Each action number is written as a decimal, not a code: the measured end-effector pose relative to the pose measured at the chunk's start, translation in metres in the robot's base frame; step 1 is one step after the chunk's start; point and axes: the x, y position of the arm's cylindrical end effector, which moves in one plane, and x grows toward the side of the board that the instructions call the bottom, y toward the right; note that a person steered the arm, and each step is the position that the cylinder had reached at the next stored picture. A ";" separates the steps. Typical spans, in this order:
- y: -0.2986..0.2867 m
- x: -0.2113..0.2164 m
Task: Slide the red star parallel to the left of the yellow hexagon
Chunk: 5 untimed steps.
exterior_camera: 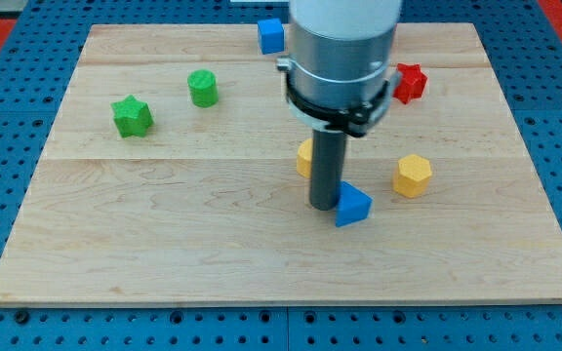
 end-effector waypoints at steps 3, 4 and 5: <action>0.020 -0.069; -0.006 -0.094; -0.039 -0.080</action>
